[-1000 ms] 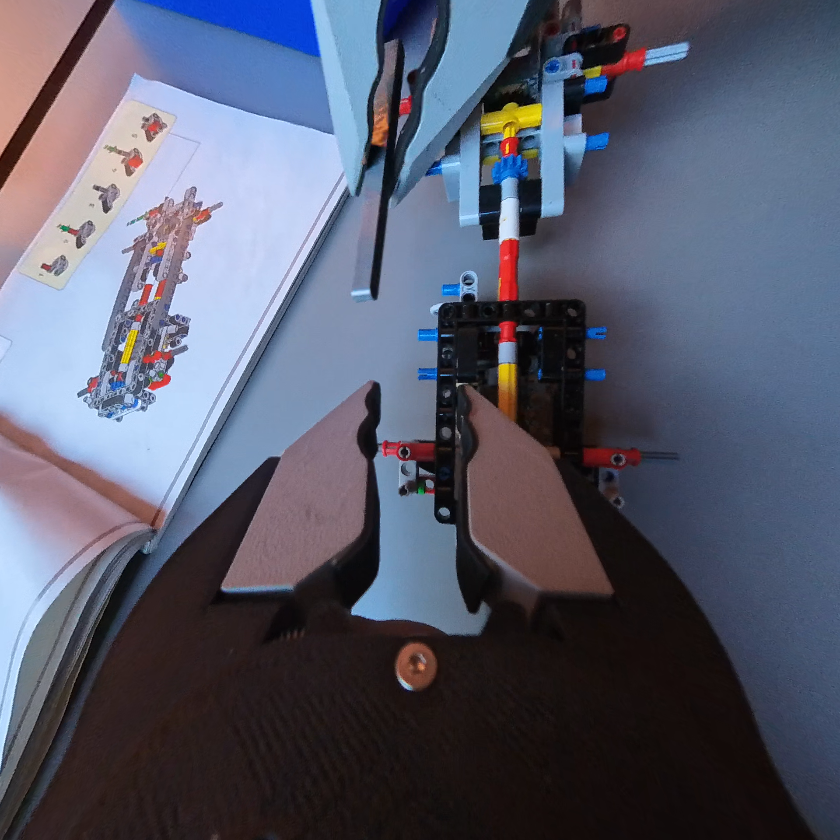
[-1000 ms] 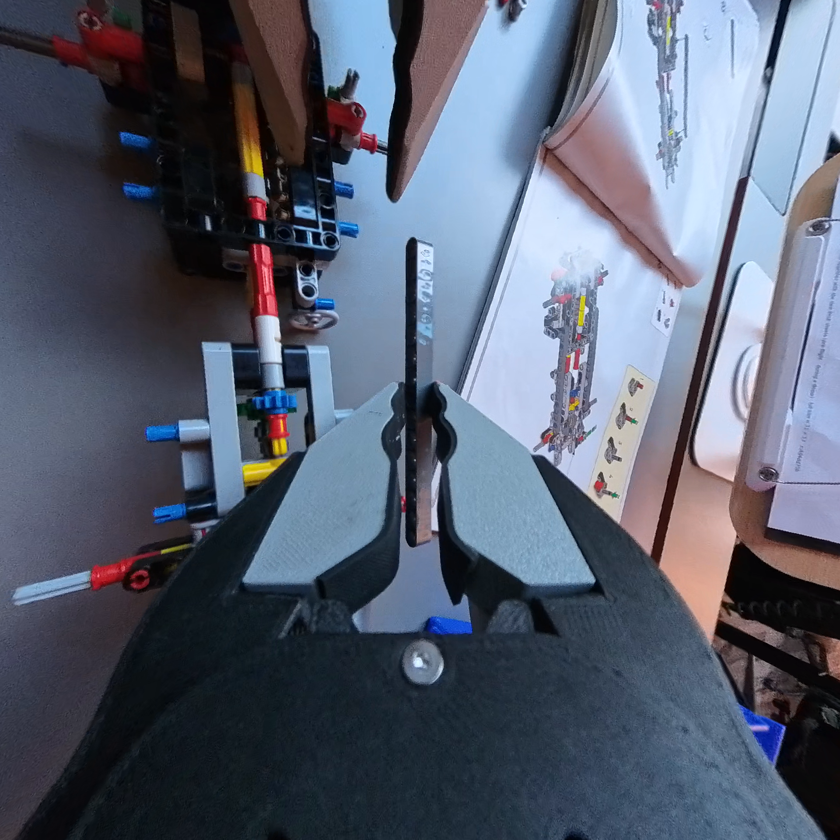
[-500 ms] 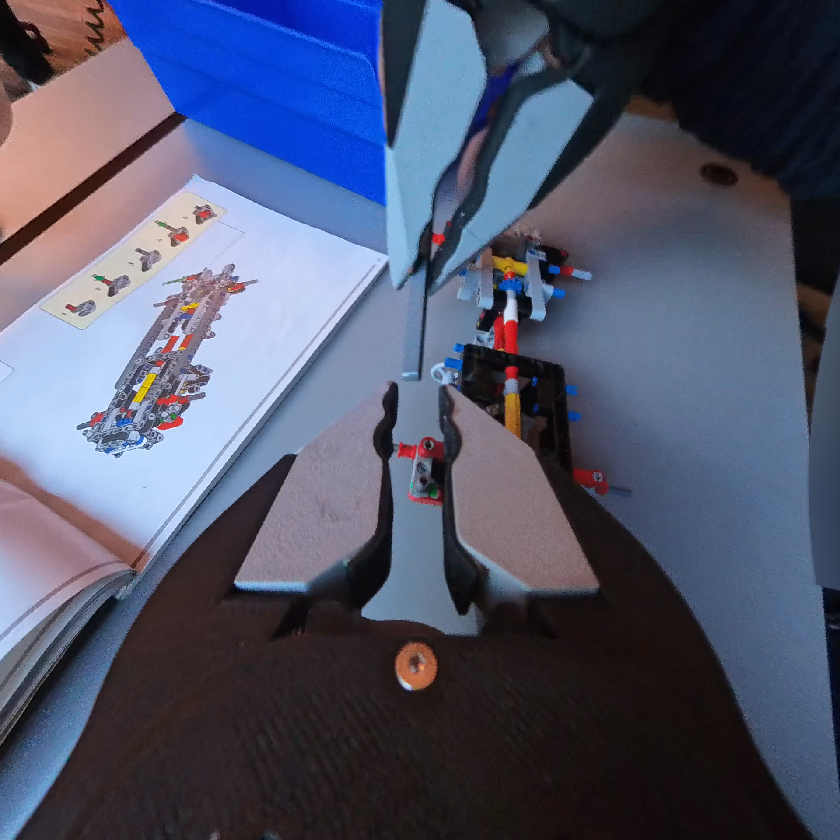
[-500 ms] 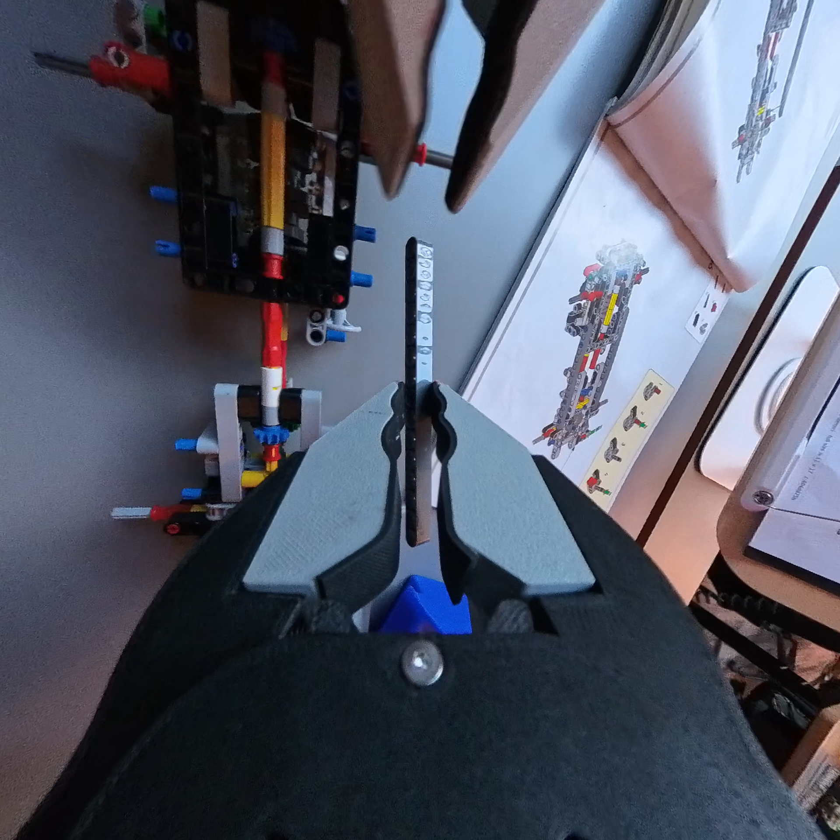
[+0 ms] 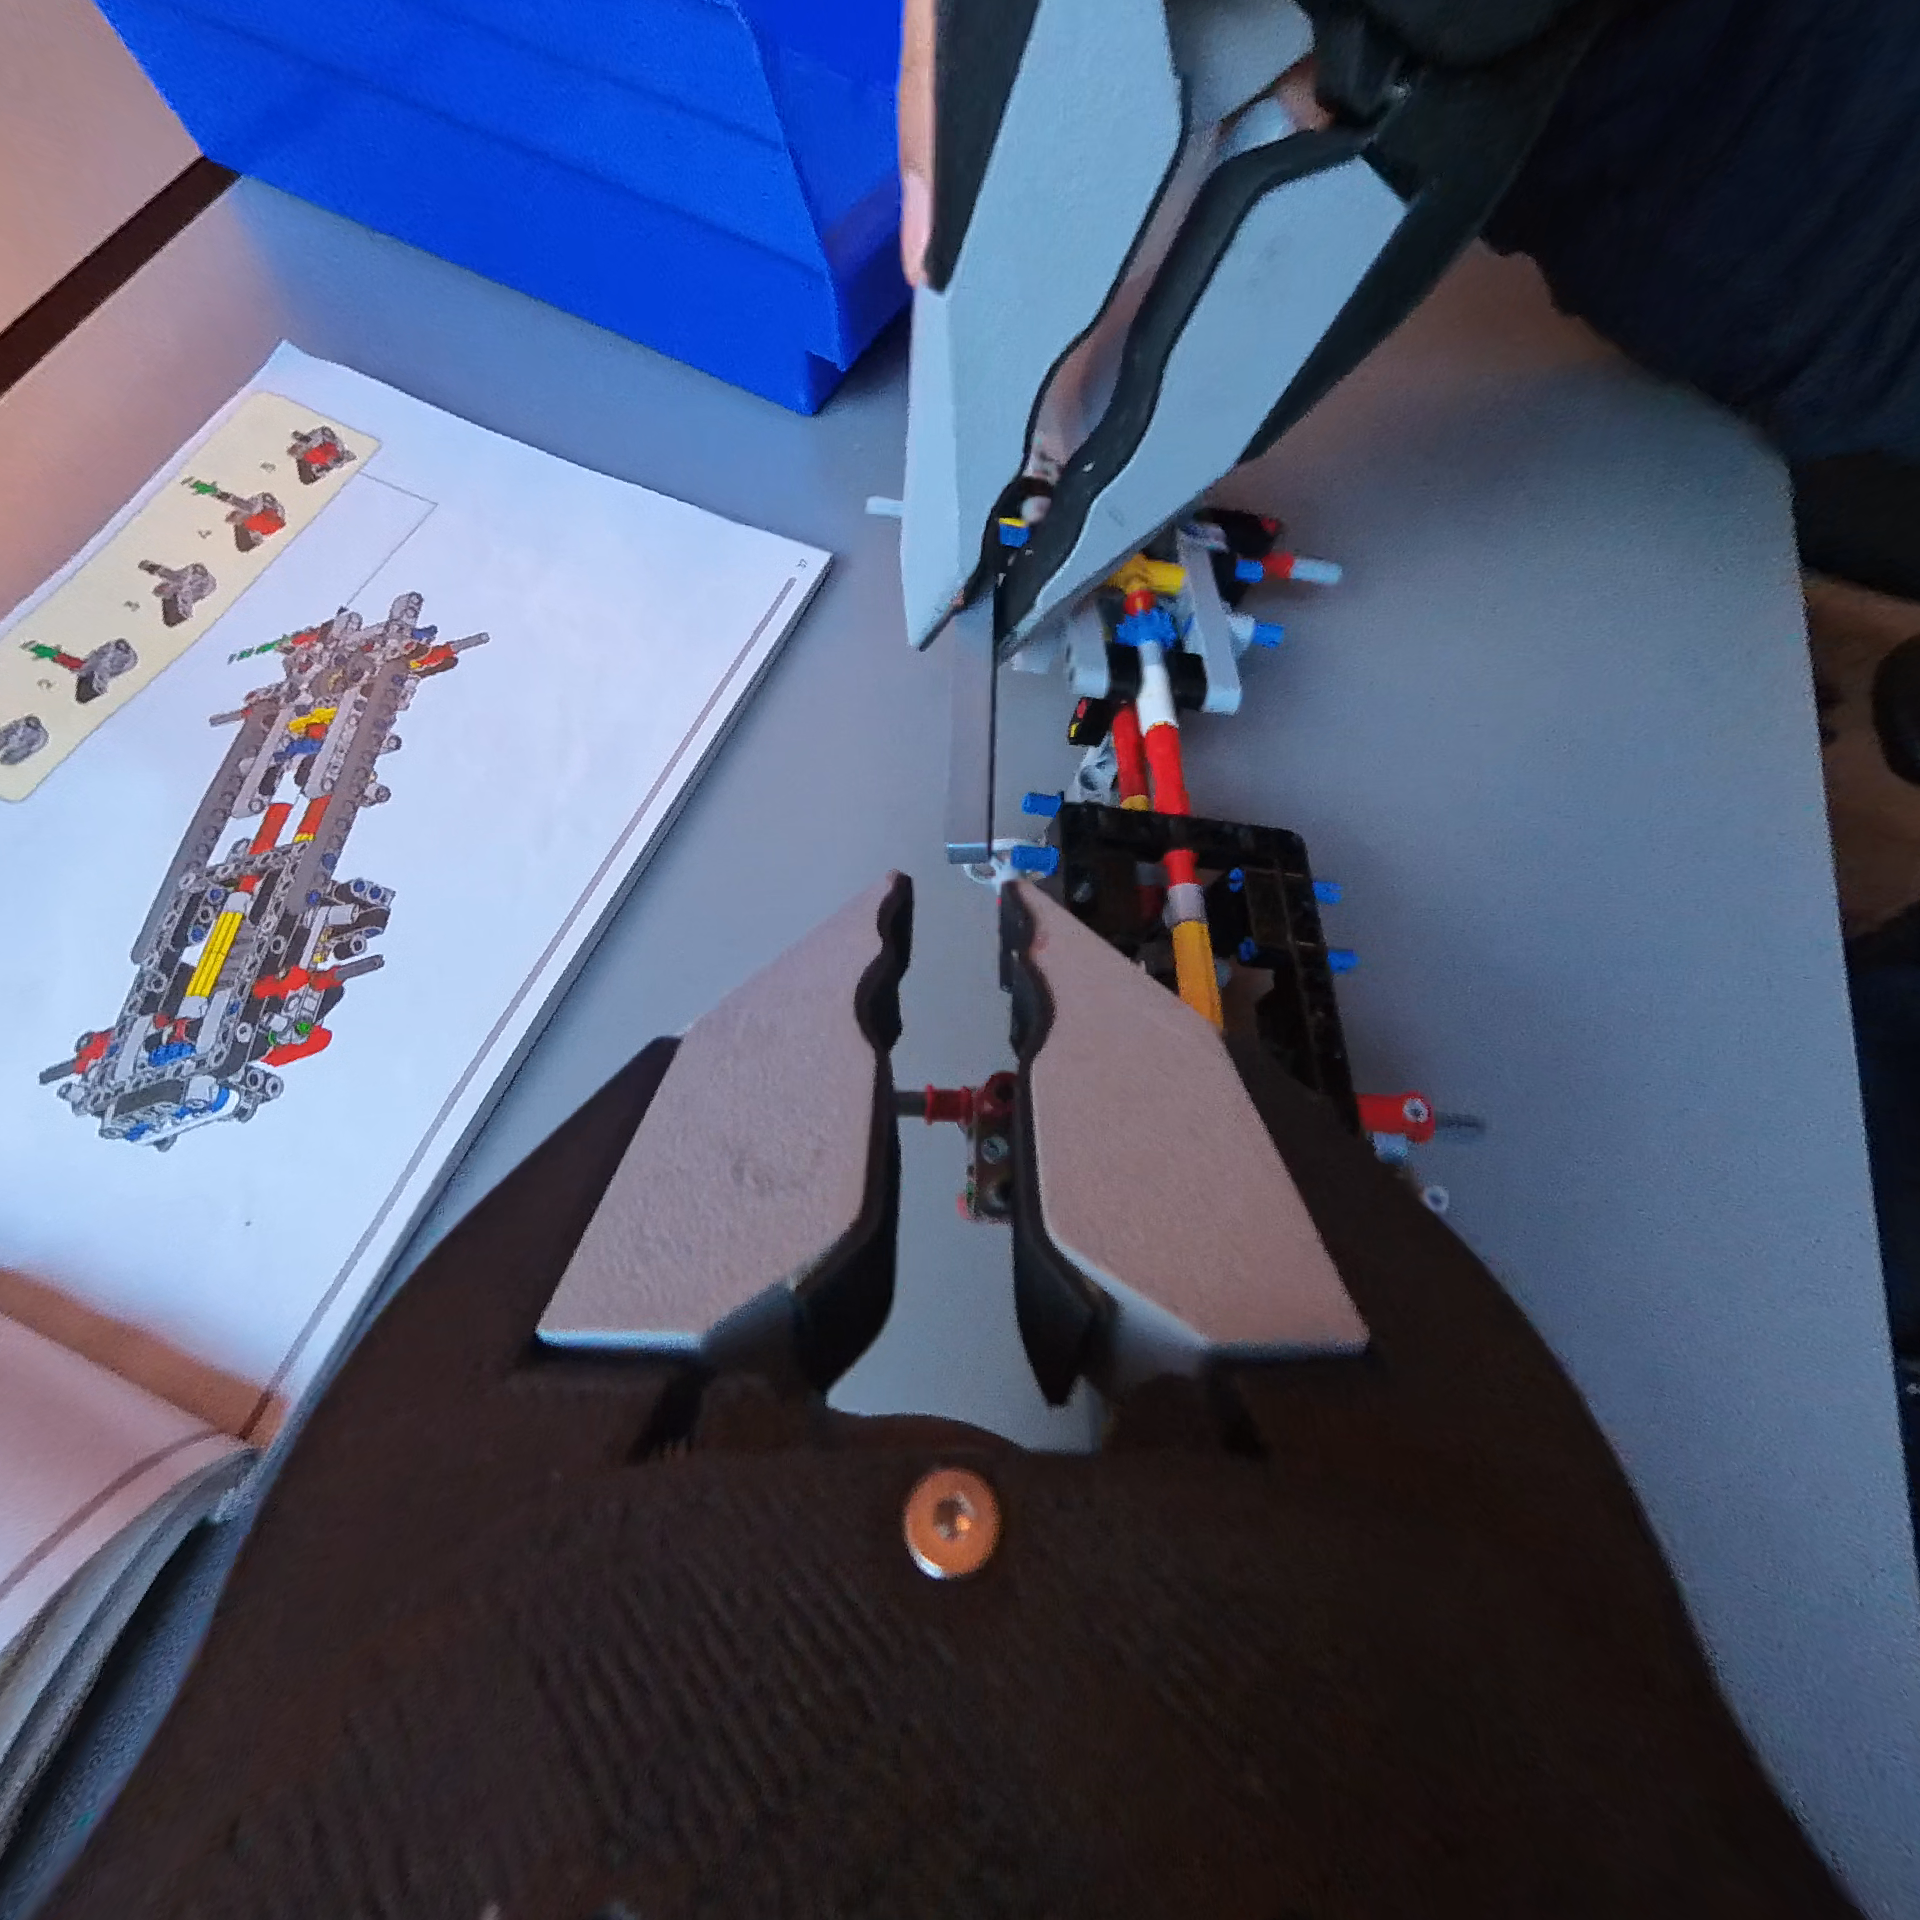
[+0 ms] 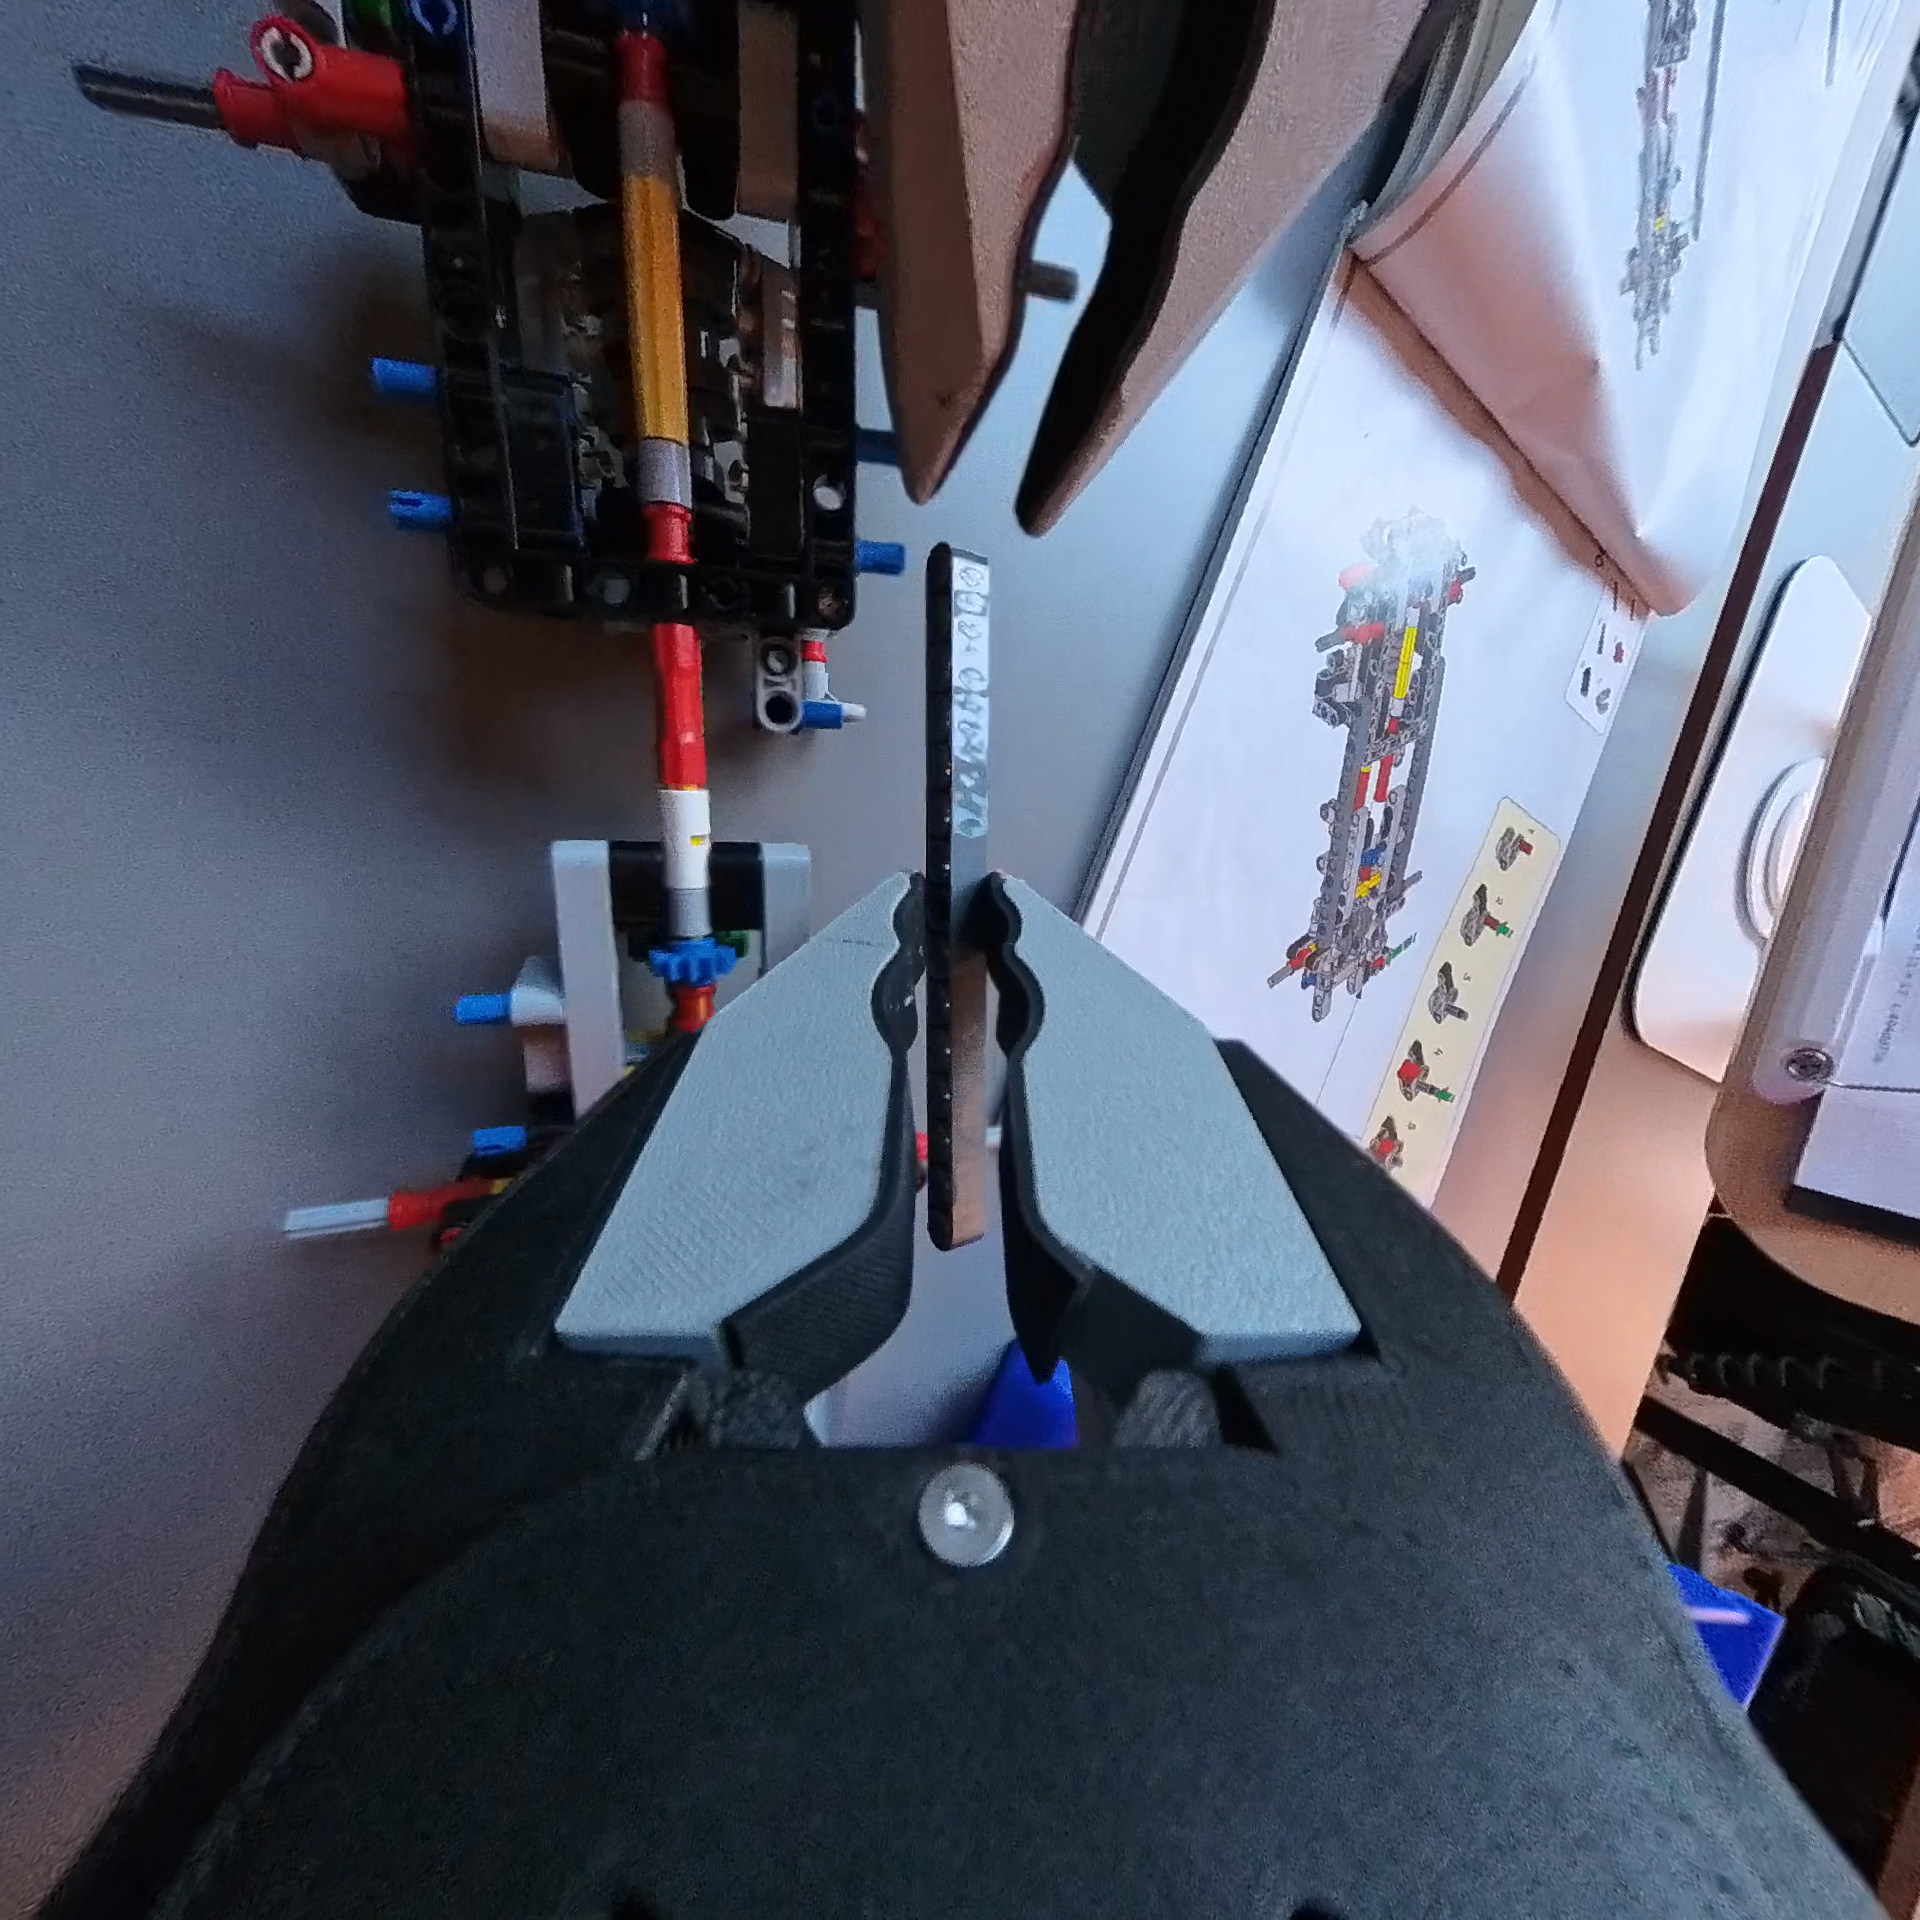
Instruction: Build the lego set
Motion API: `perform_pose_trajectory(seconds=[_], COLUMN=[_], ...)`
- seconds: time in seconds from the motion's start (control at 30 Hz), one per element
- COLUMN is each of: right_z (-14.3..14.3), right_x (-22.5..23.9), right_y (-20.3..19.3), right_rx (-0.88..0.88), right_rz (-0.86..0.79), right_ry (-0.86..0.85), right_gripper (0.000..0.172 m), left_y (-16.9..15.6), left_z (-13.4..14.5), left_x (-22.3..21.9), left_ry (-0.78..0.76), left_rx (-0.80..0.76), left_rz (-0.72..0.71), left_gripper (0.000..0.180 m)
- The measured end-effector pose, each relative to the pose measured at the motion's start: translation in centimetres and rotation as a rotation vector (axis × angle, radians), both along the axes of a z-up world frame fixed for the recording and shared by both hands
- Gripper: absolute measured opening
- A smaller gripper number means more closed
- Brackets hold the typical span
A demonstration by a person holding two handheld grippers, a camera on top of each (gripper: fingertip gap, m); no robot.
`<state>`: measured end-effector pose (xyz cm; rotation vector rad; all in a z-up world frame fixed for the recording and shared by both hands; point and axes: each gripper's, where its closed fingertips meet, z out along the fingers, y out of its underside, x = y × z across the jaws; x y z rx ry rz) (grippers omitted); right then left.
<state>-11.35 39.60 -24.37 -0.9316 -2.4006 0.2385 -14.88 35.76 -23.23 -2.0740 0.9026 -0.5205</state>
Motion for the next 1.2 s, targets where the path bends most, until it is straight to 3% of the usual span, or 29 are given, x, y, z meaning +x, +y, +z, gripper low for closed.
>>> perform_pose_trajectory(seconds=[0.17, 0.37, 0.53, 1.2], right_z=[0.0, 0.2, 0.4, -0.1], right_x=[-0.1, -0.2, -0.4, -0.4], right_y=[-0.1, -0.6, -0.9, -0.7], right_rx=[0.036, 0.072, 0.094, 0.102], right_rz=[0.027, 0.058, 0.089, 0.097], right_ry=[0.017, 0.033, 0.058, 0.105], right_gripper=[0.008, 0.008, 0.008, 0.008], left_y=[-0.9, -2.3, -2.0, -2.1], left_z=[0.2, 2.0, 0.1, -0.5], left_x=[0.4, 1.1, 0.9, 1.6], left_ry=[0.089, 0.065, 0.22, 0.22], left_rx=[0.07, 0.083, 0.074, 0.072], left_rz=[-0.042, -0.059, -0.034, -0.059], left_gripper=[0.023, 0.034, 0.041, 0.037])
